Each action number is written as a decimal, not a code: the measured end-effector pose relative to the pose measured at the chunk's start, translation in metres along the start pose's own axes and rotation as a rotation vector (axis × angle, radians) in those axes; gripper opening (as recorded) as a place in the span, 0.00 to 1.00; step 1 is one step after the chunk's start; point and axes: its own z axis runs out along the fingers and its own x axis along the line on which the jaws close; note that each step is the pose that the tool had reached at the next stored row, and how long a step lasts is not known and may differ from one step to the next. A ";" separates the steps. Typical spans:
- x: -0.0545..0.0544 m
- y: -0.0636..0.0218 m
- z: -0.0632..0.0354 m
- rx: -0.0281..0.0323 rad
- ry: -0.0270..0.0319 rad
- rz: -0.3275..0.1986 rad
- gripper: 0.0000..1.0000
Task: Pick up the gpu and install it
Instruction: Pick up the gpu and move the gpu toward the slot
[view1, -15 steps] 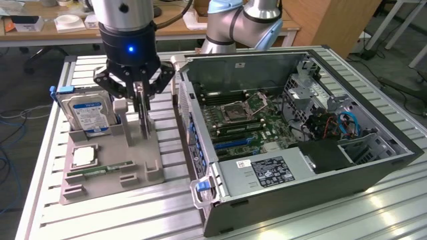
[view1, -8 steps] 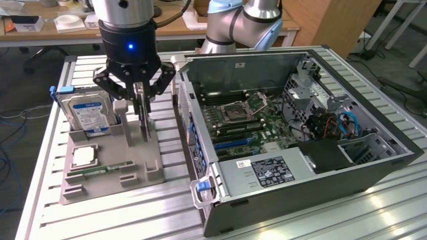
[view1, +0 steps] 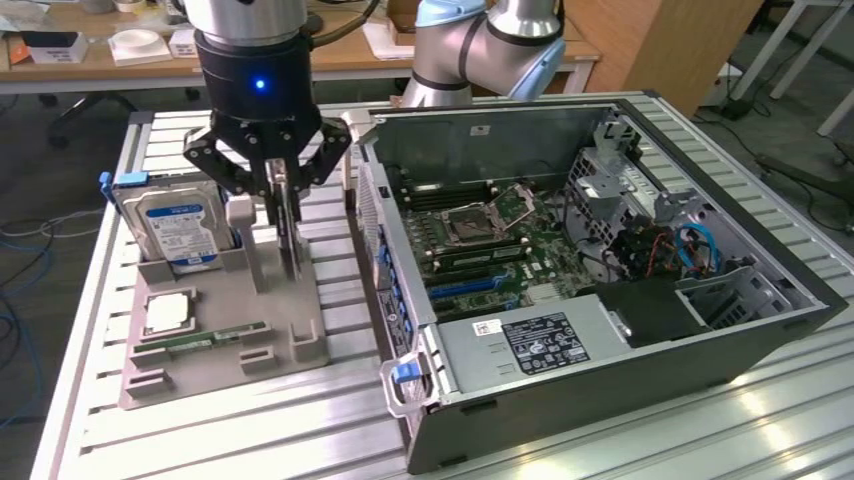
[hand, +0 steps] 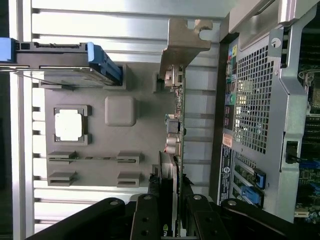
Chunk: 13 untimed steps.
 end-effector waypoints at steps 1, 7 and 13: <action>0.000 0.0000 -0.0015 0.0000 0.0000 0.000 0.27; 0.000 -0.0001 -0.0110 0.0000 0.0002 0.000 0.27; 0.000 -0.0002 -0.0200 0.0000 0.0003 0.000 0.27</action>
